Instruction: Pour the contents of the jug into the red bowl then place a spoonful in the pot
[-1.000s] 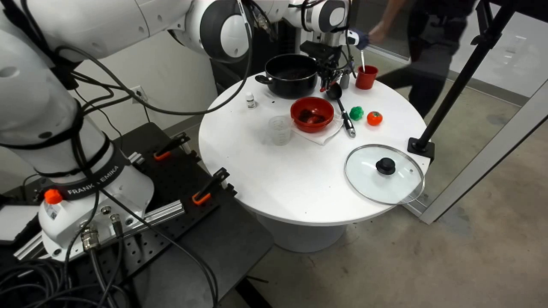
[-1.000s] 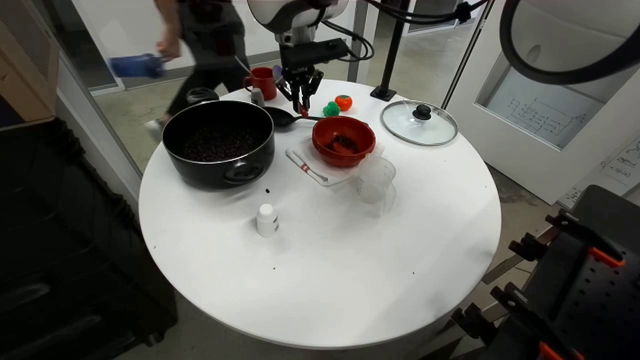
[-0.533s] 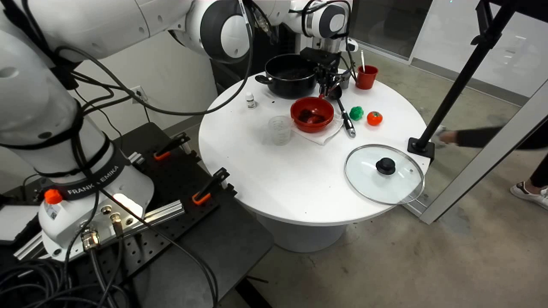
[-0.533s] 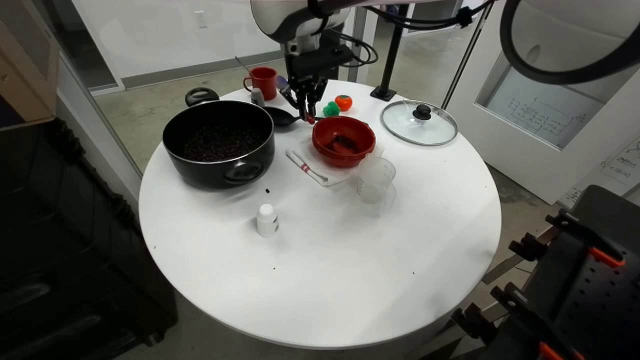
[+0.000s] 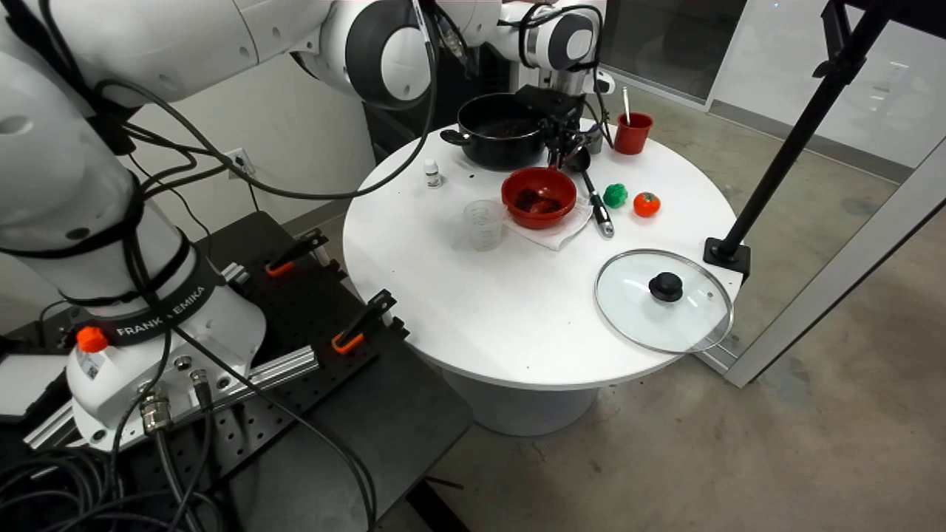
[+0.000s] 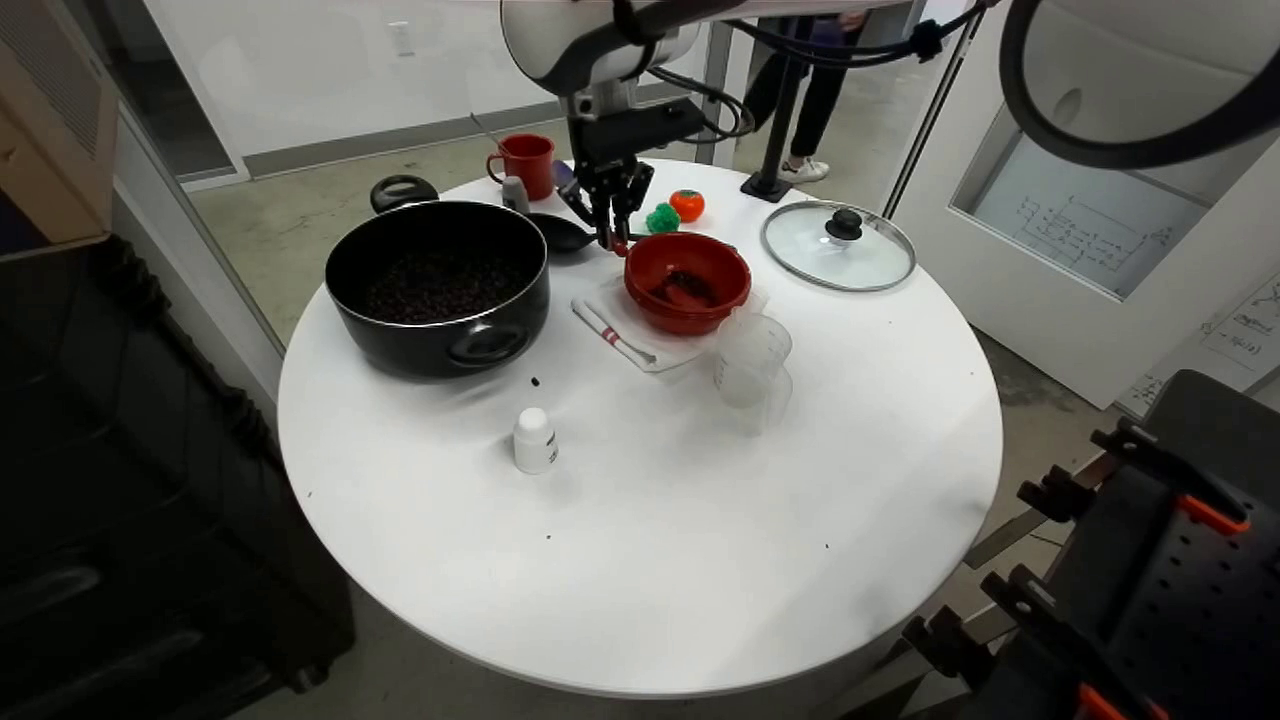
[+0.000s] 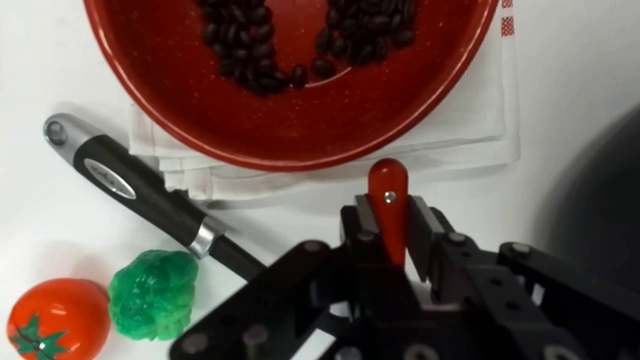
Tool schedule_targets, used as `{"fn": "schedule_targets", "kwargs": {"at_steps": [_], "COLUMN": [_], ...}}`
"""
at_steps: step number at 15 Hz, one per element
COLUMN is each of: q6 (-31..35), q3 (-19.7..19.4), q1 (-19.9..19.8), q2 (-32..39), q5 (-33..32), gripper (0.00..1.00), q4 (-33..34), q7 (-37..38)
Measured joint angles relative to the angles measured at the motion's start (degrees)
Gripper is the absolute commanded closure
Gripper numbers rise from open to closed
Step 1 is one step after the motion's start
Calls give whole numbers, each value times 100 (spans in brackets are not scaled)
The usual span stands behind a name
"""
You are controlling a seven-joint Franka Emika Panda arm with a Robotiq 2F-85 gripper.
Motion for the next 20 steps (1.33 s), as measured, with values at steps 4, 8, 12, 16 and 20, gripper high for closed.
{"fn": "schedule_targets", "kwargs": {"at_steps": [4,8,12,16,20], "q6": [11,-283,-679,-918,-978], "q3": [5,6,5,1,0], "q1": [34,76,95,95,95], "q2": [19,27,27,27,26], "q5": [0,-1,-2,-2,-2], "gripper": [95,95,48,19,0], "q4": [-235,-372,-383,-383,-379], "q7": [18,18,18,23,33]}}
